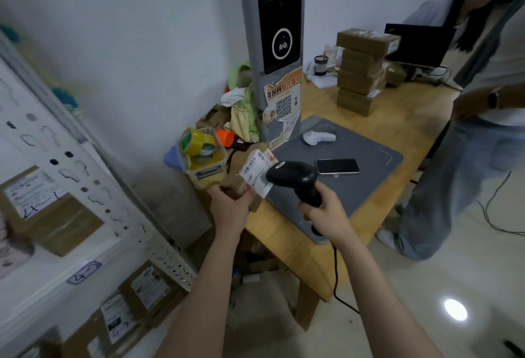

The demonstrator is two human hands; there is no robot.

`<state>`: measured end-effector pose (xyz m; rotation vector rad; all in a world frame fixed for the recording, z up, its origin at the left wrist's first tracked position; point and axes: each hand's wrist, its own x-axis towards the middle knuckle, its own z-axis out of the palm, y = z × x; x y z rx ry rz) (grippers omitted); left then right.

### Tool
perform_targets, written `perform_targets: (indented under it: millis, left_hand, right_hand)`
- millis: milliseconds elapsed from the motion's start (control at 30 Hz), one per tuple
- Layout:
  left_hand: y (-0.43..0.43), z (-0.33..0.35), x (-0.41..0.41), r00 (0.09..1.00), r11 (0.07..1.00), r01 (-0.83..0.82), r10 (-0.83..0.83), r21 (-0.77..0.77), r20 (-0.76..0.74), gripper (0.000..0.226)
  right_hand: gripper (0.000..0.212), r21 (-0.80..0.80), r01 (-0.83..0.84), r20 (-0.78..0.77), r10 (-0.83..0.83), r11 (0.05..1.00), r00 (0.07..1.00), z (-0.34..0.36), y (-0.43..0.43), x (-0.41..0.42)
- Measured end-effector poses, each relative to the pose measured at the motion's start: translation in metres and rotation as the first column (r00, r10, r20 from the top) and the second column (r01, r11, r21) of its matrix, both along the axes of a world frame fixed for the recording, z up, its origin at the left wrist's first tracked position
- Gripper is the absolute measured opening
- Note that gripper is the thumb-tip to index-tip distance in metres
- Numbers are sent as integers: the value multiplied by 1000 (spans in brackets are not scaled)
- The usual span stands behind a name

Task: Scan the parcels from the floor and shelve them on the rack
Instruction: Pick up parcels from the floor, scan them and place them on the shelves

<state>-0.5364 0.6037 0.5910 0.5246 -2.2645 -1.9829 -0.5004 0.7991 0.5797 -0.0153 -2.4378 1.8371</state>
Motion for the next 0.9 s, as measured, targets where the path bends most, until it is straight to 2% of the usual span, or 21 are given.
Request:
perform_targets:
  millis: [167, 400, 667, 900]
  left_hand:
    - [2, -1, 10, 998, 997, 32, -35, -74, -47, 64]
    - [-8, 6, 17, 996, 978, 69, -79, -196, -44, 60]
    - [-9, 10, 19, 996, 974, 70, -79, -217, -37, 62]
    - [-12, 11, 19, 996, 973, 75, -84, -216, -29, 64]
  right_hand:
    - [41, 38, -45, -51, 47, 998, 998, 1, -7, 4]
    - [7, 11, -12, -79, 13, 1000, 997, -4, -27, 6]
    - [15, 41, 43, -83, -39, 998, 996, -5, -39, 6]
    - [9, 59, 42, -82, -37, 997, 996, -5, -38, 6]
